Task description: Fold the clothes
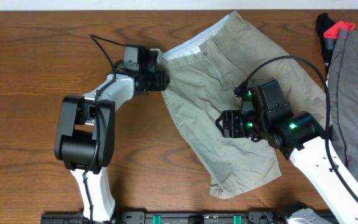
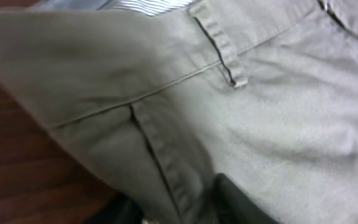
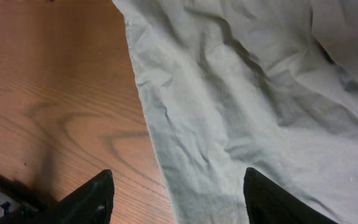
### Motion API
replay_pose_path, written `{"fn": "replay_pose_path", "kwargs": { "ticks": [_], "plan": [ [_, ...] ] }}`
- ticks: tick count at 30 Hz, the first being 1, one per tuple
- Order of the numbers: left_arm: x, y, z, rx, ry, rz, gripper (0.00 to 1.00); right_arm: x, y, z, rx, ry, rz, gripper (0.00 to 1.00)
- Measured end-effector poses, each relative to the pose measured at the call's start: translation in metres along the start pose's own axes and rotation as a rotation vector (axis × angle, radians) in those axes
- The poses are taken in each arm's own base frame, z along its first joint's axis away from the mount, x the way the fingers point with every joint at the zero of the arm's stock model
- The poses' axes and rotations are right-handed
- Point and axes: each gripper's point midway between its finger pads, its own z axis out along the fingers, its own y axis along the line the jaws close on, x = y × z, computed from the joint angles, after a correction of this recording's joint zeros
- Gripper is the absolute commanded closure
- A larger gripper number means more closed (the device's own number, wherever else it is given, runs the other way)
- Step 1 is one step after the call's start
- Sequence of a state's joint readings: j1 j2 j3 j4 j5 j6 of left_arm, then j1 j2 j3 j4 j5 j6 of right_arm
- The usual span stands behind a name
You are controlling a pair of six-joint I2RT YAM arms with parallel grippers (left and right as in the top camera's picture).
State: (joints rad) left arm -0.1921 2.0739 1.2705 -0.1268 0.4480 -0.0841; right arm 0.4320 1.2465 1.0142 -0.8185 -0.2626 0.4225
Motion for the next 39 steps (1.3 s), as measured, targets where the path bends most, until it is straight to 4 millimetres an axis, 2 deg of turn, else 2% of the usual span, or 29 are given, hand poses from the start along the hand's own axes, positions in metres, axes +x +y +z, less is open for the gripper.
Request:
{"fn": "replay_pose_path", "kwargs": {
  "ticks": [1, 2, 6, 9, 13, 16, 19, 22, 24, 29, 33, 34, 35, 36, 37, 38, 39],
  "plan": [
    [0.001, 0.001, 0.0, -0.009, 0.002, -0.004, 0.9, 0.0, 0.0, 0.0, 0.0, 0.0, 0.002, 0.36],
    [0.002, 0.002, 0.0, -0.015, 0.005, -0.007, 0.94, 0.0, 0.0, 0.0, 0.0, 0.0, 0.003, 0.36],
    [0.012, 0.014, -0.001, -0.085, 0.044, -0.029, 0.94, 0.0, 0.0, 0.0, 0.0, 0.0, 0.007, 0.37],
    [0.017, 0.031, -0.011, -0.185, 0.078, -0.09, 0.94, 0.001, -0.001, 0.0, 0.003, 0.004, 0.009, 0.37],
    [0.034, 0.071, -0.041, -0.337, 0.141, -0.227, 0.94, 0.006, -0.008, 0.0, 0.04, 0.019, 0.017, 0.34],
    [0.06, 0.107, -0.074, -0.448, 0.221, -0.371, 0.94, 0.009, -0.019, 0.0, 0.098, 0.026, 0.028, 0.34],
    [0.095, 0.136, -0.11, -0.573, 0.322, -0.516, 0.94, 0.009, -0.034, 0.002, 0.158, 0.036, 0.059, 0.34],
    [0.126, 0.149, -0.14, -0.677, 0.423, -0.616, 0.94, 0.01, -0.054, 0.014, 0.222, 0.073, 0.122, 0.35],
    [0.138, 0.152, -0.153, -0.717, 0.466, -0.648, 0.94, 0.012, -0.065, 0.025, 0.257, 0.111, 0.161, 0.37],
    [0.15, 0.153, -0.175, -0.763, 0.508, -0.692, 0.64, 0.023, -0.085, 0.061, 0.3, 0.219, 0.222, 0.34],
    [0.143, 0.15, -0.191, -0.777, 0.468, -0.696, 0.53, 0.03, -0.091, 0.073, 0.314, 0.265, 0.245, 0.31],
    [0.138, 0.148, -0.196, -0.777, 0.442, -0.693, 0.51, 0.026, -0.094, 0.075, 0.321, 0.246, 0.254, 0.34],
    [0.134, 0.146, -0.2, -0.777, 0.42, -0.688, 0.51, 0.019, -0.096, 0.076, 0.32, 0.216, 0.258, 0.5],
    [0.128, 0.144, -0.205, -0.775, 0.386, -0.684, 0.51, 0.007, -0.098, 0.078, 0.312, 0.17, 0.264, 0.71],
    [0.119, 0.141, -0.212, -0.771, 0.337, -0.678, 0.51, -0.005, -0.101, 0.079, 0.301, 0.121, 0.275, 0.81],
    [0.111, 0.139, -0.218, -0.766, 0.292, -0.67, 0.54, -0.018, -0.103, 0.08, 0.29, 0.074, 0.287, 0.85],
    [0.1, 0.136, -0.225, -0.756, 0.235, -0.66, 0.65, -0.031, -0.107, 0.08, 0.278, 0.025, 0.3, 0.87]
  ]
}}
